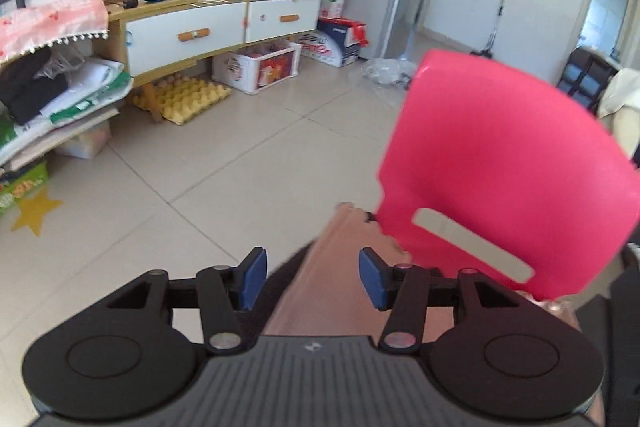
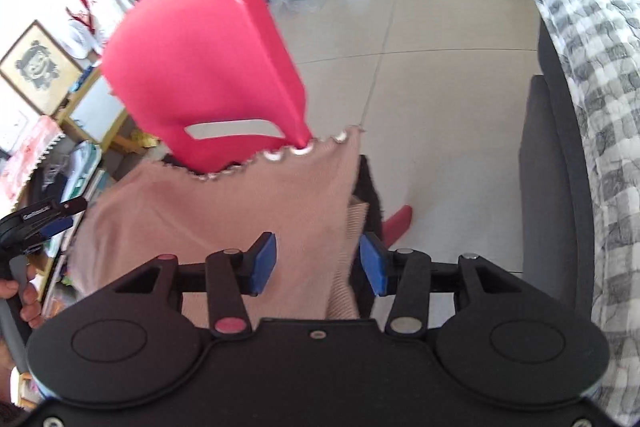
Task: Fold clothes
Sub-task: 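Carry the folded top with both grippers and drape it over the pink chair back, then open both grippers and withdraw from the pink chair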
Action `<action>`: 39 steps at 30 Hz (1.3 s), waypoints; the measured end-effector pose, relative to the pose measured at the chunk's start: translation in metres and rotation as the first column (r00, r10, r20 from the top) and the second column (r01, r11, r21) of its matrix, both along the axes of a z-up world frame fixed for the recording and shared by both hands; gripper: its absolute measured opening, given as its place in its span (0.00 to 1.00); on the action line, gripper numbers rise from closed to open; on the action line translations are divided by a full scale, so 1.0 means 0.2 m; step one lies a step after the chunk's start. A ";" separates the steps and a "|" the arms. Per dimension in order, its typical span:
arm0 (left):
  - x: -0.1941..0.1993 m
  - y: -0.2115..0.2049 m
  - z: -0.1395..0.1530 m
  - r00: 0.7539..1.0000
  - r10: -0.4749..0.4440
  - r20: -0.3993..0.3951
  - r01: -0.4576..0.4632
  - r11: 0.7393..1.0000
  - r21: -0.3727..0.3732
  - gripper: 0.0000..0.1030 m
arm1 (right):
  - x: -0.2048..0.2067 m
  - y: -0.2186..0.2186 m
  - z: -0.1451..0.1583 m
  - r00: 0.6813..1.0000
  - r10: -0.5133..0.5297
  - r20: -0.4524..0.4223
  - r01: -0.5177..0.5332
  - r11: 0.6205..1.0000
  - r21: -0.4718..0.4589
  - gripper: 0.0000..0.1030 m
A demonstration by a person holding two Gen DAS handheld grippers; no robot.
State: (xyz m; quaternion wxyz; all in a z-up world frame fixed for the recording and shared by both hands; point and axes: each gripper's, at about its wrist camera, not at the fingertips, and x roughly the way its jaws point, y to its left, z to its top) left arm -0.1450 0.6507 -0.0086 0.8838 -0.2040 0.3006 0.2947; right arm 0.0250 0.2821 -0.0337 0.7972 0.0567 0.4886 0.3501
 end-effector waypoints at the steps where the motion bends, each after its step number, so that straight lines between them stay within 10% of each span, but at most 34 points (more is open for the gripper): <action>1: -0.01 -0.01 -0.01 1.000 -0.009 0.004 0.009 1.000 -0.014 0.46 | -0.02 0.04 0.01 1.000 0.029 -0.003 -0.029 1.000 0.001 0.47; 12: 0.02 0.02 -0.39 0.995 0.056 -0.078 -0.062 0.995 -0.083 0.17 | -0.13 0.22 -0.25 0.986 0.164 -0.019 -0.165 0.976 -0.144 0.40; 17: 0.13 -0.08 -0.34 0.978 0.083 -0.191 -0.079 0.996 0.028 0.18 | -0.12 0.23 -0.26 0.985 0.170 -0.004 -0.169 0.978 -0.125 0.41; 24: 0.15 -0.39 -0.15 0.965 0.089 -0.246 -0.069 0.994 0.090 0.78 | -0.15 0.10 -0.07 0.993 0.112 0.043 -0.107 0.990 -0.096 0.67; 31: 0.16 -0.82 0.01 0.965 0.057 -0.254 -0.045 0.998 0.049 0.99 | -0.20 -0.14 0.12 0.981 0.092 0.172 -0.057 0.978 -0.199 0.78; 39: 0.10 -1.30 0.08 0.964 0.055 -0.260 -0.062 0.998 -0.020 0.99 | -0.31 -0.47 0.22 0.963 0.155 0.220 -0.110 0.972 -0.206 0.85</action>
